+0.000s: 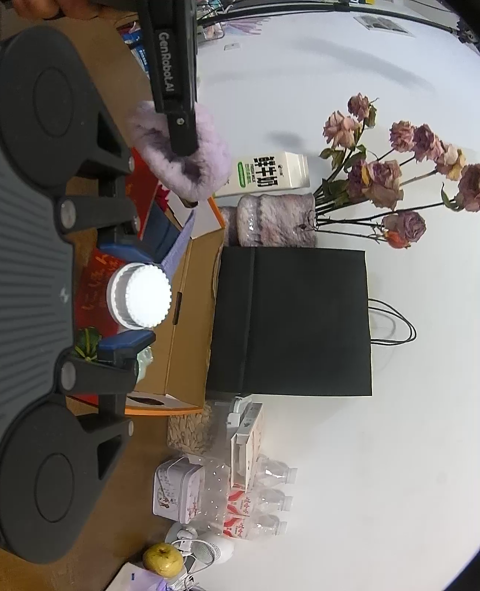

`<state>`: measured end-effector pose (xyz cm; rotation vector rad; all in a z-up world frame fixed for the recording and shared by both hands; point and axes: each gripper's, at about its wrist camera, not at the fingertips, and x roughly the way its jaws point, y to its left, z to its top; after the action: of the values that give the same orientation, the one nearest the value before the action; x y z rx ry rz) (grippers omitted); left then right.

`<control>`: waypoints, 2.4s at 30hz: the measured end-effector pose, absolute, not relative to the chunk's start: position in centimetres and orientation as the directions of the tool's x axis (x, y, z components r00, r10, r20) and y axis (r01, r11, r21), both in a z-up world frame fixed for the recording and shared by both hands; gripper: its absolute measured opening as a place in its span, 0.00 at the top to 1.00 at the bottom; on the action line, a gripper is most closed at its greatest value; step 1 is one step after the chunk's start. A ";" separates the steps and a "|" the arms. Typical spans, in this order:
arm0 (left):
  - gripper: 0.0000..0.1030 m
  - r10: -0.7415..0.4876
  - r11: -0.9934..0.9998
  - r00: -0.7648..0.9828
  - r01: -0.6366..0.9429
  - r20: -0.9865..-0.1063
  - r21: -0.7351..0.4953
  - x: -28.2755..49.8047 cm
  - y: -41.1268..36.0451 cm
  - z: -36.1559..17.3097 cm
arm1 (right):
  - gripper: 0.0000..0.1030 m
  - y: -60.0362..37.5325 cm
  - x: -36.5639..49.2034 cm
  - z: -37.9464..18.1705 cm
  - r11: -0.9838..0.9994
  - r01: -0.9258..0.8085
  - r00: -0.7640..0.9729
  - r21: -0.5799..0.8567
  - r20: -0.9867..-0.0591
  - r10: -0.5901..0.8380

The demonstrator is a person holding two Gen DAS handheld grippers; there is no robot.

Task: Organize objects
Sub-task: 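Carry the headband with the left gripper while the right gripper carries the cap over the box, then open both grippers to drop the headband and bottle cap into the box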

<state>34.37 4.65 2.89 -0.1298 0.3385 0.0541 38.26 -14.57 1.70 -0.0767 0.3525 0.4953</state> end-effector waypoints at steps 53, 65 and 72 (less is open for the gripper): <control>0.00 0.115 0.985 0.958 -0.145 -0.261 -0.095 46.8 7.3 2.6 | 0.00 -9.3 50.1 0.3 0.894 -0.447 0.798 -0.021 -0.461 0.388; 0.00 0.132 0.982 0.951 -0.163 -0.278 -0.091 47.0 7.5 2.5 | 0.00 -9.7 50.3 0.2 0.902 -0.432 0.804 -0.015 -0.460 0.377; 0.00 0.134 0.982 0.955 -0.163 -0.265 -0.092 46.4 7.3 2.9 | 0.00 -9.7 49.7 0.6 0.898 -0.439 0.804 -0.018 -0.454 0.384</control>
<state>46.38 7.32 2.86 -0.1130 0.2611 0.1510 49.71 -9.66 0.58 -0.1250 0.4589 0.4421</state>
